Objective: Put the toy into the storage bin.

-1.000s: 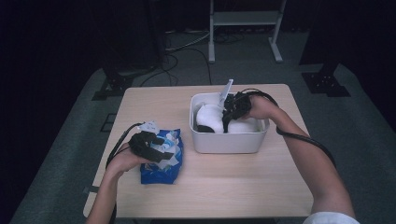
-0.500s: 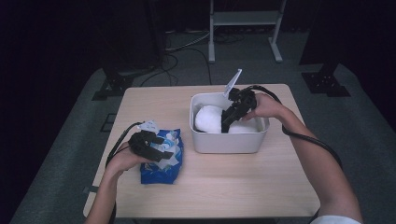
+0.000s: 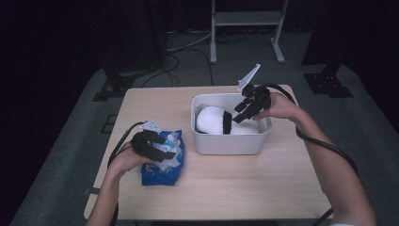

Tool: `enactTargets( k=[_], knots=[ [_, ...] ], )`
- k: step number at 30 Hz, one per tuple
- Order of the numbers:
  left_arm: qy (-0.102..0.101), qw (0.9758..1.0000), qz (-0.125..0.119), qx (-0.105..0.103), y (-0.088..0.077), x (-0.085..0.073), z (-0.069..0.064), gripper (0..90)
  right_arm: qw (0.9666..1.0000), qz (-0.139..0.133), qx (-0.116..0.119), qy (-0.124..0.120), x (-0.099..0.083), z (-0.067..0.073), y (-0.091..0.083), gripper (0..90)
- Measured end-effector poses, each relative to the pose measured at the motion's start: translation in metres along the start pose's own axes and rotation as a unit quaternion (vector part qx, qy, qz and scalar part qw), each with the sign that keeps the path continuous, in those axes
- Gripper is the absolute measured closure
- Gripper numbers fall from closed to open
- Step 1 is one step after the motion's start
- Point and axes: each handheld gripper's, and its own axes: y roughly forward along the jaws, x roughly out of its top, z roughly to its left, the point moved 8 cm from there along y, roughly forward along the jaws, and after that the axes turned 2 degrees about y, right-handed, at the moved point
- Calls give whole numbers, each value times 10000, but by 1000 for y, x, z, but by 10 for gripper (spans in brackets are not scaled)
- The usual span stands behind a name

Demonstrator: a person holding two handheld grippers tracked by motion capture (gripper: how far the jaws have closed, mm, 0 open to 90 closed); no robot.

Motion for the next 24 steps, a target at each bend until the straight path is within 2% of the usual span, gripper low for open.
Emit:
enactTargets(
  k=[6,12,24],
  knots=[
    [-1,10000,-3,13,0,4,0,196,9998,-172,-110,41,-11,4,-17,397],
    [50,10000,-41,27,0,5,-2,194,9988,-389,-249,191,-25,7,-38,380],
    [-18,9999,-82,67,-4,-3,-4,186,9939,-841,-590,410,-62,22,-82,349]
  ],
)
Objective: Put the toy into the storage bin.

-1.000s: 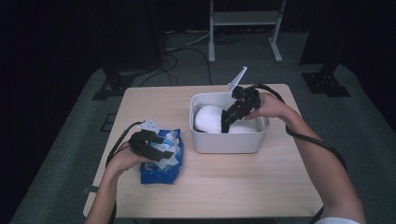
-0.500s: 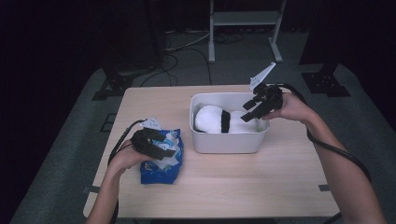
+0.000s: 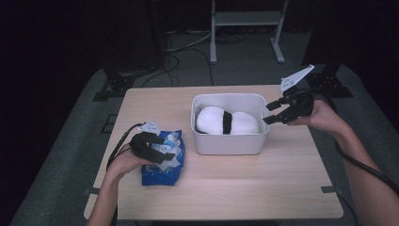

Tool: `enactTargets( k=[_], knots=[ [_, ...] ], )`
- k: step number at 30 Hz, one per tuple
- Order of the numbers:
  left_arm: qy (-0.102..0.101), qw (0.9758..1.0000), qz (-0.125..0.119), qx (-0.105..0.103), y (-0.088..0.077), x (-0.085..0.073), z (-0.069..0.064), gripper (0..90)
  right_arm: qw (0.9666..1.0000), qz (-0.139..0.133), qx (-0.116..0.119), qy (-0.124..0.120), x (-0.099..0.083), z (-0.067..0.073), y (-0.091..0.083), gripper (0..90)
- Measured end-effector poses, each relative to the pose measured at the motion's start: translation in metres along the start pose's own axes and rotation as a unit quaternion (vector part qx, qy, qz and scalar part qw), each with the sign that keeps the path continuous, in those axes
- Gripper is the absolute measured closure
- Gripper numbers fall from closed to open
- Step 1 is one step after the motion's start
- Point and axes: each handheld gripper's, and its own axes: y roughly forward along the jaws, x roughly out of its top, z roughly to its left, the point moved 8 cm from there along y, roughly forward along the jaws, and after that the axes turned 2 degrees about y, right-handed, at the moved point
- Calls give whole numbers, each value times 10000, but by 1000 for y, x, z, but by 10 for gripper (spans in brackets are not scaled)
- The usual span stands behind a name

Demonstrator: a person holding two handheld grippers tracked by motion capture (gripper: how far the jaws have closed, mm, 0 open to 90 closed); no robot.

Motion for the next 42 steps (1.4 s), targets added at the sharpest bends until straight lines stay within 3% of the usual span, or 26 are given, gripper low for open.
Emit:
enactTargets(
  k=[6,20,31,42],
  knots=[
    [-13,10000,-18,38,-3,-3,0,184,9999,-49,-104,95,-14,4,-13,341],
    [29,10000,-13,44,-2,-6,-3,183,9991,-146,-228,325,-47,8,-24,326],
    [6,10000,5,67,-2,-12,-4,178,9983,-122,-219,534,-84,11,-12,313],
    [-2,10000,-7,78,-3,-16,-7,178,9976,-141,-119,666,-106,18,2,309]
  ],
)
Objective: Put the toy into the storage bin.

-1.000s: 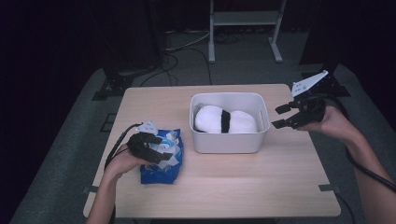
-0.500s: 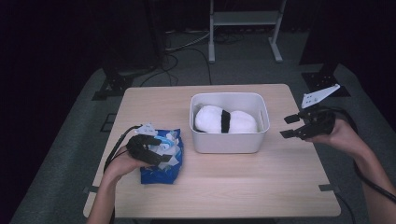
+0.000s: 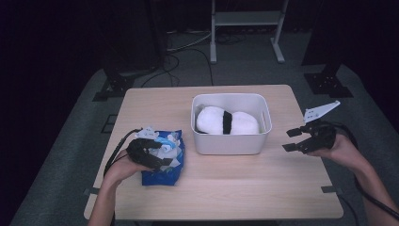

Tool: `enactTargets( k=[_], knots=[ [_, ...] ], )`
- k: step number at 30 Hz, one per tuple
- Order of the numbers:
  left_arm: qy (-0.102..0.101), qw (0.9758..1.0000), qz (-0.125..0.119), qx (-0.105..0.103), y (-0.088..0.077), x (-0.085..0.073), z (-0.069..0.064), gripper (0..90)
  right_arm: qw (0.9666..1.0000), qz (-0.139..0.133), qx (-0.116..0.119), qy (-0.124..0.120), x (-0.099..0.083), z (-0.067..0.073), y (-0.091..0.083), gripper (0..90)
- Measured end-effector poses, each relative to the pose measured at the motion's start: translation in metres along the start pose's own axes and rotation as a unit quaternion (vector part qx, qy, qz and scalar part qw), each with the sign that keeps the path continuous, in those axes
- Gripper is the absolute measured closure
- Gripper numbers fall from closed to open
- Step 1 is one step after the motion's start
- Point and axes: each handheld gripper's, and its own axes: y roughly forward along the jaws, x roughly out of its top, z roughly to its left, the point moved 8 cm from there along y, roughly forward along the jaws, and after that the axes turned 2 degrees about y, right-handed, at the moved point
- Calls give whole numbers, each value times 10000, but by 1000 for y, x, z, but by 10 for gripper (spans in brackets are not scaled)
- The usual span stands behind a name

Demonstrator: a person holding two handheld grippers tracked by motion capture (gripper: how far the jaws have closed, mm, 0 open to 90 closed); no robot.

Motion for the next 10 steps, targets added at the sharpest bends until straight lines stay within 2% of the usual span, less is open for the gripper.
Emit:
enactTargets(
  k=[10],
  knots=[
    [-1,10000,19,-18,3,-3,-1,177,9998,39,99,176,-25,3,14,301]
  ],
)
